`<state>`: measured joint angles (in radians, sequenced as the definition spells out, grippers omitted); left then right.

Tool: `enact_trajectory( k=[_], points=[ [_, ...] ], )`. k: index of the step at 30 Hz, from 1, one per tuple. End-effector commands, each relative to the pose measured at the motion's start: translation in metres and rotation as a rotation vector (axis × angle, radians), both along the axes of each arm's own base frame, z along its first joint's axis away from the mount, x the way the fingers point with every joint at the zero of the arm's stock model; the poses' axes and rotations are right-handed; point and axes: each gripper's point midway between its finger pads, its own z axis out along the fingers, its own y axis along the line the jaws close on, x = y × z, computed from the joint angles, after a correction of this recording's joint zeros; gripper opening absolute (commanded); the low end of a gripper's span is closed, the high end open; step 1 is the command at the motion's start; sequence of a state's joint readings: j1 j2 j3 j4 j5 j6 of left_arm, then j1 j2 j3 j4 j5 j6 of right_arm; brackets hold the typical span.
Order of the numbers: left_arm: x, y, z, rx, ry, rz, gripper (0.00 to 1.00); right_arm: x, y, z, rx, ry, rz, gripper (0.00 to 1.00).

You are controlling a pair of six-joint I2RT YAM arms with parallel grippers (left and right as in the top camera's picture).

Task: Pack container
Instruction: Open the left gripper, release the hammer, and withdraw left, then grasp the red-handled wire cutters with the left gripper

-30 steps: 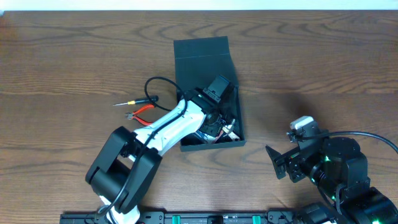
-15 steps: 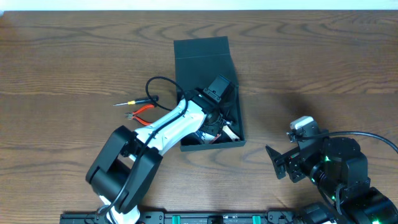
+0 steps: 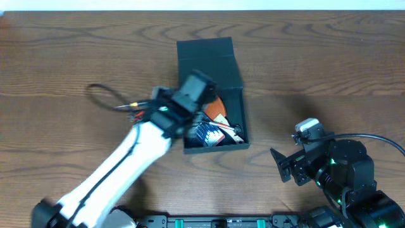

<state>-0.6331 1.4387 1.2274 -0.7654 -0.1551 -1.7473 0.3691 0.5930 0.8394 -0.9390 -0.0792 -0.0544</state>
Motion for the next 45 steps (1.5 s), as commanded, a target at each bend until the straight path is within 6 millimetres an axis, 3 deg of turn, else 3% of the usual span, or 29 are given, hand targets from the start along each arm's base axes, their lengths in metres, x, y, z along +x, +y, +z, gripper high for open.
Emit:
enact_trajectory(
  k=[1, 4, 7, 13, 19, 25, 34, 40, 45],
  points=[
    [0.006, 0.071, 0.024, 0.156, -0.058, 0.122, 0.99, 0.000, -0.001, 0.001, 0.017, 0.003, -0.013, 0.99],
    [0.002, 0.110, 0.022, 0.238, 0.001, 0.072, 1.00, 0.000, -0.001, 0.001, 0.017, 0.003, -0.013, 0.99],
    [0.000, 0.137, 0.010, 0.238, 0.092, 0.015, 1.00, 0.000, -0.001, 0.001, 0.017, 0.003, -0.013, 0.99],
    [-0.006, 0.165, -0.032, 0.158, 0.302, 0.046, 0.99, 0.000, -0.001, 0.001, 0.017, 0.003, -0.013, 0.99],
    [-0.008, 0.161, -0.084, 0.101, 0.497, 0.033, 0.99, 0.000, -0.001, 0.001, 0.017, 0.003, -0.013, 0.99],
    [-0.013, 0.154, -0.119, 0.071, 0.627, 0.019, 0.92, 0.000, -0.001, 0.001, 0.017, 0.003, -0.013, 0.99],
    [-0.001, 0.154, -0.149, 0.074, 0.579, -0.019, 0.91, 0.000, -0.001, 0.001, 0.017, 0.003, -0.013, 0.99],
    [-0.004, 0.160, -0.160, 0.068, 0.578, 0.001, 0.90, 0.000, -0.001, 0.001, 0.017, 0.003, -0.013, 0.99],
    [-0.008, 0.169, -0.166, 0.062, 0.597, 0.025, 0.83, 0.000, -0.001, 0.001, 0.017, 0.003, -0.013, 0.99]
  ],
)
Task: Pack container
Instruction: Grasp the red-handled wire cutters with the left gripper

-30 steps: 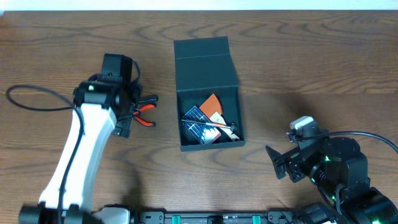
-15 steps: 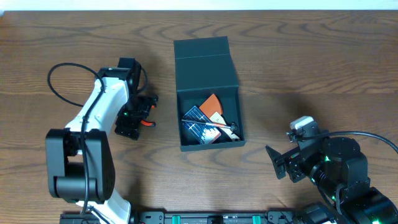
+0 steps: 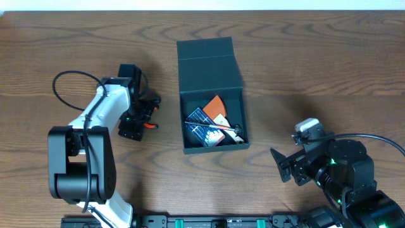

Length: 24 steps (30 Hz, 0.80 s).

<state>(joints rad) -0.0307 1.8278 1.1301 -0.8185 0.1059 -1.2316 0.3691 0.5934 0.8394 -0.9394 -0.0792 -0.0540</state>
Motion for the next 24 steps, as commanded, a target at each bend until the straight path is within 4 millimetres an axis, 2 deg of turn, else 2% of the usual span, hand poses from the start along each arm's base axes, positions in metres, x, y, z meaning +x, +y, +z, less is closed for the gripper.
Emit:
enact_trajectory(
  k=[1, 7, 16, 19, 24],
  points=[
    [-0.006, 0.007, -0.008, 0.001, 0.030, 0.012, 0.83, 0.000, -0.001, 0.001, 0.017, 0.002, -0.013, 0.99],
    [0.004, 0.003, -0.018, -0.020, 0.009, -0.010, 0.81, 0.000, -0.001, 0.001, 0.017, 0.002, -0.013, 0.99],
    [0.005, 0.002, -0.025, -0.023, 0.016, -0.011, 0.67, 0.000, -0.001, 0.001, 0.017, 0.002, -0.013, 0.99],
    [0.003, 0.002, -0.028, -0.023, 0.027, -0.011, 0.61, 0.000, -0.001, 0.001, 0.017, 0.002, -0.013, 0.99],
    [0.003, 0.002, -0.028, -0.023, 0.028, -0.010, 0.45, 0.000, -0.001, 0.001, 0.017, 0.002, -0.013, 0.99]
  ],
)
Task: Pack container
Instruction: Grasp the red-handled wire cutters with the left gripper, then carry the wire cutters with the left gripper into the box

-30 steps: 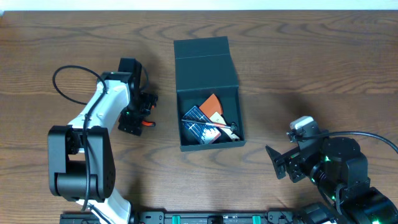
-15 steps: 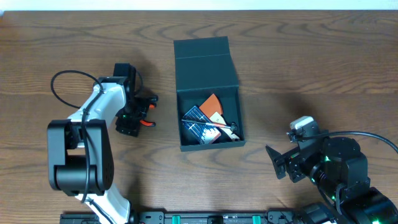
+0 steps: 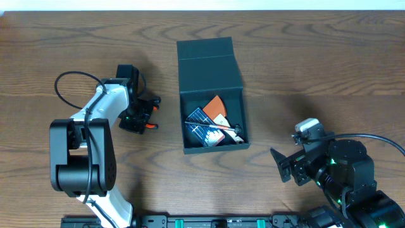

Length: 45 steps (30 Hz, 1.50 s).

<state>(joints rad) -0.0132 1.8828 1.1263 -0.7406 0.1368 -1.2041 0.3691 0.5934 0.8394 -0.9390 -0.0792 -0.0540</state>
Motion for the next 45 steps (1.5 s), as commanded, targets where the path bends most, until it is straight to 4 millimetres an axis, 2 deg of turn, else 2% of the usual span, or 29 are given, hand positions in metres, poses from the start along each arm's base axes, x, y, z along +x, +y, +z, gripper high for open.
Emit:
enact_trajectory(
  k=[1, 7, 11, 12, 18, 26, 30, 35, 40, 45],
  points=[
    [-0.009, 0.002, -0.011, 0.009, 0.048, -0.002, 0.42, 0.000, -0.001, 0.001, 0.017, 0.003, -0.013, 0.99],
    [-0.009, 0.002, -0.011, 0.006, 0.049, -0.001, 0.23, 0.000, -0.001, 0.001, 0.017, 0.002, -0.013, 0.99],
    [-0.009, 0.000, -0.011, -0.007, 0.049, -0.001, 0.19, 0.000, -0.001, 0.001, 0.017, 0.003, -0.013, 0.99],
    [-0.009, -0.001, -0.010, -0.011, 0.048, -0.001, 0.15, 0.000, -0.001, 0.001, 0.017, 0.003, -0.013, 0.99],
    [-0.005, -0.002, -0.001, -0.016, 0.017, -0.001, 0.14, 0.000, -0.001, 0.001, 0.017, 0.003, -0.013, 0.99],
    [0.004, -0.001, 0.023, -0.014, -0.065, -0.001, 0.09, 0.000, -0.001, 0.001, 0.017, 0.003, -0.013, 0.99],
    [0.008, -0.001, 0.039, -0.010, -0.118, -0.003, 0.08, 0.000, -0.001, 0.001, 0.017, 0.003, -0.013, 0.99],
    [0.014, -0.003, 0.069, -0.011, -0.216, -0.013, 0.07, 0.000, -0.001, 0.001, 0.017, 0.003, -0.013, 0.99],
    [0.017, -0.022, 0.104, -0.021, -0.328, -0.068, 0.07, 0.000, -0.001, 0.001, 0.017, 0.003, -0.013, 0.99],
    [0.013, -0.076, 0.132, -0.062, -0.415, -0.176, 0.07, 0.000, -0.001, 0.001, 0.017, 0.003, -0.013, 0.99]
  ],
)
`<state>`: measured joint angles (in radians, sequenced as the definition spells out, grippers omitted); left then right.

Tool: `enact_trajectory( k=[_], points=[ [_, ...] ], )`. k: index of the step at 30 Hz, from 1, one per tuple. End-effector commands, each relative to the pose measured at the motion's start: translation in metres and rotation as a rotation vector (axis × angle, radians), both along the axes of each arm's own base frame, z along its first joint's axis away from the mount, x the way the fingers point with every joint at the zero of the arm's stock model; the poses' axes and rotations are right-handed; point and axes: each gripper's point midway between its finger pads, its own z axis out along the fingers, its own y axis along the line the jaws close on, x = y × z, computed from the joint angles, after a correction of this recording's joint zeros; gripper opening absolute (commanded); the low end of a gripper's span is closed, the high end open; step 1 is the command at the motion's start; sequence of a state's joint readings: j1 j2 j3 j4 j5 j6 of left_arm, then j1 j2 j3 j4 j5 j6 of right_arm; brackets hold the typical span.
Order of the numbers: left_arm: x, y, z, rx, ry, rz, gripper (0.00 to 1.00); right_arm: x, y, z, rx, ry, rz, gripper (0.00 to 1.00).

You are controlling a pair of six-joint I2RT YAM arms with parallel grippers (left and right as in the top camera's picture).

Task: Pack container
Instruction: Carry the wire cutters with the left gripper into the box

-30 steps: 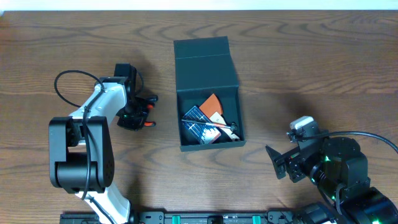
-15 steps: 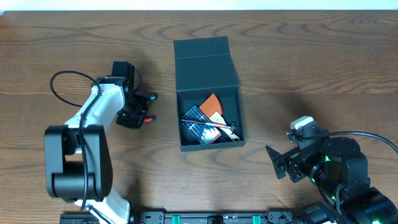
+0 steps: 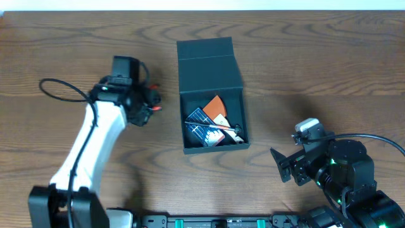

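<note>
A dark green box (image 3: 215, 147) stands mid-table with its lid (image 3: 209, 63) folded back flat behind it. Inside lie an orange piece (image 3: 215, 104), blue-and-white packets (image 3: 201, 123) and a white item (image 3: 231, 131). My left gripper (image 3: 152, 99) hovers left of the box, level with its hinge, pointing toward it. Its fingers look open with nothing between them. Down at the near right, well clear of the box, my right gripper (image 3: 283, 164) rests open and empty.
A black cable (image 3: 60, 88) loops off the left arm over the table's left part. The white left arm (image 3: 82, 152) runs from the near left edge up to the gripper. The right arm's base (image 3: 348, 174) fills the near right corner.
The left arm has stretched out and its gripper has shifted up the table, from beside the box's open half to beside the hinge. The box, its contents and the right arm are unchanged.
At first my left gripper was down inside the open box over its contents. Then it was out of the box, folded back at the left of the table and empty. It stayed there, and now sits farther up beside the hinge. The right arm never moved.
</note>
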<state>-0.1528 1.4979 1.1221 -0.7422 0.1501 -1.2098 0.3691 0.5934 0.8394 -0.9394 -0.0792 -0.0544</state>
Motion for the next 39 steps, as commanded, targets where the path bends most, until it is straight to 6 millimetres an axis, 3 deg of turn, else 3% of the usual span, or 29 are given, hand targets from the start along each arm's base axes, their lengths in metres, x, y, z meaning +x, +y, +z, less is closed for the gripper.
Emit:
enact_trajectory(
  k=[1, 6, 9, 15, 19, 30, 36, 37, 39],
  points=[
    [-0.003, -0.039, 0.017, -0.022, -0.051, -0.063, 0.07, 0.000, -0.001, 0.001, 0.017, 0.002, -0.013, 0.99],
    [-0.002, -0.109, 0.029, -0.095, -0.114, -0.153, 0.08, 0.000, -0.001, 0.001, 0.017, 0.002, -0.013, 0.99],
    [-0.006, -0.139, 0.028, -0.124, -0.114, -0.185, 0.07, 0.000, -0.001, 0.001, 0.017, 0.002, -0.013, 0.99],
    [-0.021, -0.173, 0.004, -0.161, -0.013, -0.221, 0.07, 0.000, -0.001, 0.001, 0.017, 0.002, -0.013, 0.99],
    [-0.031, -0.185, -0.016, -0.200, 0.080, -0.245, 0.08, 0.000, -0.001, 0.001, 0.017, 0.002, -0.013, 0.99],
    [-0.040, -0.185, -0.056, -0.169, 0.201, -0.242, 0.08, 0.000, -0.001, 0.001, 0.017, 0.002, -0.013, 0.99],
    [-0.041, -0.184, -0.064, -0.158, 0.221, -0.239, 0.09, 0.000, -0.001, 0.001, 0.017, 0.002, -0.013, 0.99],
    [-0.041, -0.184, -0.064, -0.157, 0.222, -0.239, 0.11, 0.000, -0.001, 0.001, 0.017, 0.002, -0.013, 0.99],
    [-0.041, -0.184, -0.064, -0.157, 0.221, -0.239, 0.24, 0.000, -0.001, 0.001, 0.018, 0.002, -0.014, 0.99]
  ],
)
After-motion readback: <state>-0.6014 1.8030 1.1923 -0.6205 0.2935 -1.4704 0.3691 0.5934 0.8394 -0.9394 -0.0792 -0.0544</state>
